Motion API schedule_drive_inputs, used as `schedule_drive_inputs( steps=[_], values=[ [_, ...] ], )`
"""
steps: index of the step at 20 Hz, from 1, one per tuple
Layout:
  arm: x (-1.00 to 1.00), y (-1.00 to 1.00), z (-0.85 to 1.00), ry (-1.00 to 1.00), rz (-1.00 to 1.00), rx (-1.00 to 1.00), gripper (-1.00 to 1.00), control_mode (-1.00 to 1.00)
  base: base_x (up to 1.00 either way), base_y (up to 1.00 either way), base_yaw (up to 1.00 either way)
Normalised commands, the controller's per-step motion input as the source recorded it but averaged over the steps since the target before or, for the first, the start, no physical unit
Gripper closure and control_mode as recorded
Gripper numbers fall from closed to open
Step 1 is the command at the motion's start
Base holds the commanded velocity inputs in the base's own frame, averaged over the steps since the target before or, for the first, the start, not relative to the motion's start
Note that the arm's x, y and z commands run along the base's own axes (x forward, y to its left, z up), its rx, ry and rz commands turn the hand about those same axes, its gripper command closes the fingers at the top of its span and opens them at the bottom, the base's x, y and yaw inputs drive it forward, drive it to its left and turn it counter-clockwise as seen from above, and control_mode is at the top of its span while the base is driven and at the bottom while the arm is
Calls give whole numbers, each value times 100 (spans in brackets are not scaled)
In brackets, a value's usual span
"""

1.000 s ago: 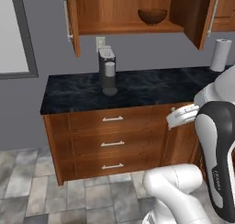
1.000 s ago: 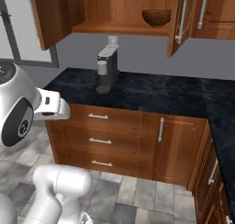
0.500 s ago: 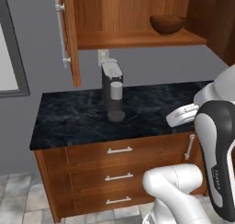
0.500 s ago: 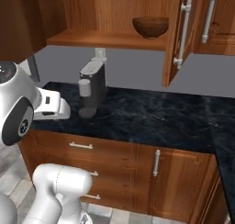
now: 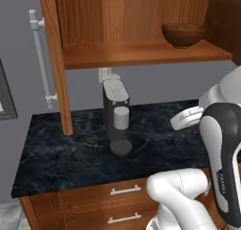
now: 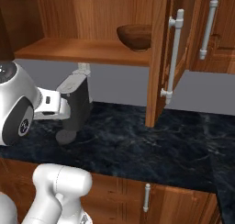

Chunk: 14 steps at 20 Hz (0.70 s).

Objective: Move the bowls from the cabinet to the plates on the dining table.

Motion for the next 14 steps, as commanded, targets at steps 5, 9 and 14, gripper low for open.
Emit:
schedule_drive_inputs(
  steps=[5,9,14],
  values=[
    [0,0,0,0,0,0,-100,100,61,-17,-3],
    [0,0,0,0,0,0,-100,100,68,-9,-4],
    [0,0,0,0,0,0,-100,100,58,0,-7]
  ],
)
